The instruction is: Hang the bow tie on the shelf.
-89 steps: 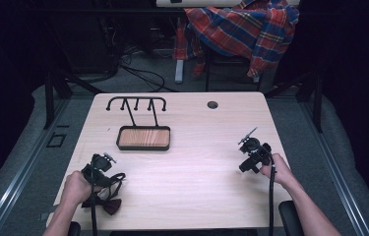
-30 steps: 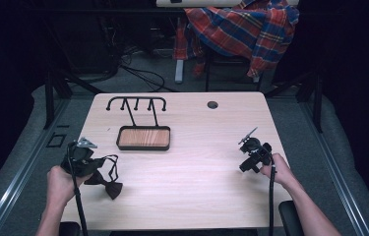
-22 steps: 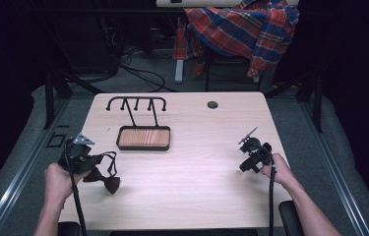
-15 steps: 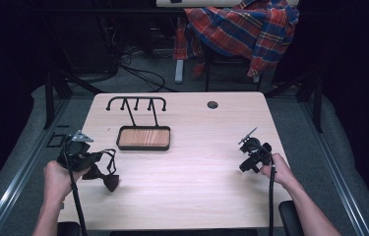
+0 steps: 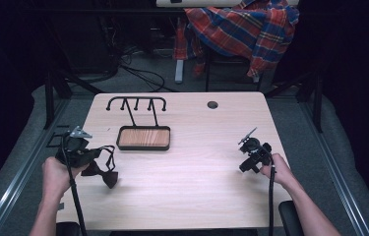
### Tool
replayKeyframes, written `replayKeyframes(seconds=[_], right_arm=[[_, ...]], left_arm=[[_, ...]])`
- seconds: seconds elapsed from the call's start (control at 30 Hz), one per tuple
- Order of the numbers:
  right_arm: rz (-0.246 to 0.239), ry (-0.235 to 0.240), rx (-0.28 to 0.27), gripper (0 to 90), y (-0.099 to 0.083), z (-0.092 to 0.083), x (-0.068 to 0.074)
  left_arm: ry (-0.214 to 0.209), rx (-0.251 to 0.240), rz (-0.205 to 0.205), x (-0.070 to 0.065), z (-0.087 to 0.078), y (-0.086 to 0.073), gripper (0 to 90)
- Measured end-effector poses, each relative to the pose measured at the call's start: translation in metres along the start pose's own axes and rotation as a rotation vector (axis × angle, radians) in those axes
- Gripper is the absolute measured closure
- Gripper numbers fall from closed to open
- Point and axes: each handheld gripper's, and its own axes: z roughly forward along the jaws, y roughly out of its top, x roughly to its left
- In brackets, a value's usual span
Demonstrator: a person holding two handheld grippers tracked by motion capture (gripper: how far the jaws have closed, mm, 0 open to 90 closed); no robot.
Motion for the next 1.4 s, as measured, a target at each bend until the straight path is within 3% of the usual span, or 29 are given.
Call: replayKeyframes(seconds=[0.1, 0.2, 0.23, 0.53, 0.6, 0.67, 0.7, 1.23, 1.4], right_arm=[[0.023, 0.005, -0.029, 15.6, -0.001, 0.002, 0.001], [0.000, 0.001, 0.000, 15.6, 0.000, 0.000, 0.000], [0.029, 0.007, -0.036, 15.6, -0.002, 0.003, 0.002], [0.015, 0.008, -0.030, 15.6, -0.002, 0.003, 0.001], [-0.004, 0.006, 0.000, 15.6, -0.001, 0.002, 0.000], [0.035, 0.019, -0.045, 15.6, -0.002, 0.005, 0.003], [0.000, 0.013, -0.004, 15.6, -0.001, 0.002, 0.001], [-0.003, 0.009, -0.001, 15.6, -0.001, 0.002, 0.001], [0.030, 0.018, -0.039, 15.6, -0.002, 0.005, 0.003]], left_arm=[[0.001, -0.003, -0.001, 0.001, 0.000, 0.003, 89.2], [-0.004, -0.003, -0.001, 0.004, 0.000, 0.007, 89.2], [-0.006, -0.006, -0.001, 0.004, 0.000, 0.008, 89.2], [-0.003, -0.013, -0.001, 0.008, 0.002, 0.017, 89.2], [0.000, -0.017, -0.004, 0.009, 0.002, 0.020, 89.2], [-0.001, -0.017, 0.001, 0.010, 0.002, 0.023, 89.2], [0.002, -0.019, -0.002, 0.011, 0.002, 0.024, 89.2], [0.010, -0.031, -0.012, 0.023, -0.001, 0.043, 89.2], [0.018, -0.038, -0.016, 0.026, -0.002, 0.048, 89.1]])
